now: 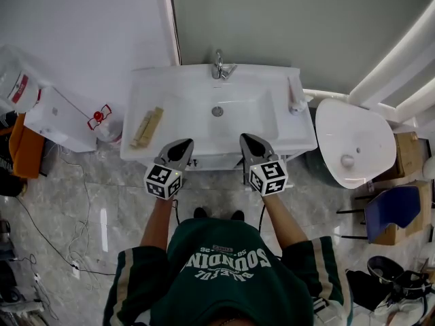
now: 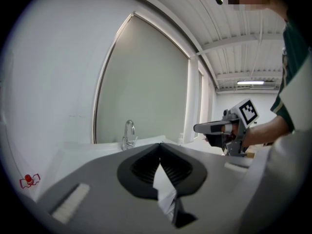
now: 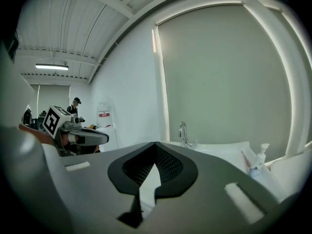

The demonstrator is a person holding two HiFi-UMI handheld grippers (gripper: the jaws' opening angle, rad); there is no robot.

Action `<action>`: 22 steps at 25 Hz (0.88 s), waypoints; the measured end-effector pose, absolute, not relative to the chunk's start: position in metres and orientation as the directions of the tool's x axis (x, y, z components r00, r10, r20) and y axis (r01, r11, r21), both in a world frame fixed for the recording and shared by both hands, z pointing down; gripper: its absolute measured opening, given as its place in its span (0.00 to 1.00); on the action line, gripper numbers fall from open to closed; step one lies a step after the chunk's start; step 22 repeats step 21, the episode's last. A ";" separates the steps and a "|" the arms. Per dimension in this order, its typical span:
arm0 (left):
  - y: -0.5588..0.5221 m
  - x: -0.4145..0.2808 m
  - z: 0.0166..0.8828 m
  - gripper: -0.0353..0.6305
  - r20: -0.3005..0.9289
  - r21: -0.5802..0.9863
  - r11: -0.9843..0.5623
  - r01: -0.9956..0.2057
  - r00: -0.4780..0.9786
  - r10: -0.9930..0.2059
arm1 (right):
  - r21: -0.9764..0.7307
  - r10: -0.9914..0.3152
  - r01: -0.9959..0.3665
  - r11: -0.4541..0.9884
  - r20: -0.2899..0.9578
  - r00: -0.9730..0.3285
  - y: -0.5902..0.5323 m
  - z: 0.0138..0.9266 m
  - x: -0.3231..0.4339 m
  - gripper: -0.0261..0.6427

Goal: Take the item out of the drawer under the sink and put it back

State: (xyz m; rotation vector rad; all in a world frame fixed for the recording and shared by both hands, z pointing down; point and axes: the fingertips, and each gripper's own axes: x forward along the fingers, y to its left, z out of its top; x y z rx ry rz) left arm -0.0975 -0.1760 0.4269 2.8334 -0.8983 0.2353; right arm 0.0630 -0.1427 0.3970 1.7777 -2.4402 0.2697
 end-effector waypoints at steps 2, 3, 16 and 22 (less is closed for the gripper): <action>-0.176 -0.099 0.428 0.13 0.200 0.107 -0.808 -0.579 0.809 -0.553 | -0.080 -0.932 -0.952 0.297 0.195 -0.307 -0.143 0.398 0.061 0.04; -0.176 -0.100 0.429 0.13 0.201 0.107 -0.809 -0.578 0.810 -0.551 | -0.081 -0.932 -0.952 0.295 0.195 -0.306 -0.143 0.399 0.060 0.04; -0.180 -0.108 0.431 0.13 0.204 0.113 -0.815 -0.569 0.816 -0.541 | -0.086 -0.933 -0.954 0.288 0.200 -0.299 -0.144 0.401 0.052 0.04; -0.186 -0.109 0.431 0.13 0.204 0.111 -0.817 -0.565 0.818 -0.538 | -0.085 -0.933 -0.953 0.290 0.196 -0.301 -0.149 0.402 0.047 0.04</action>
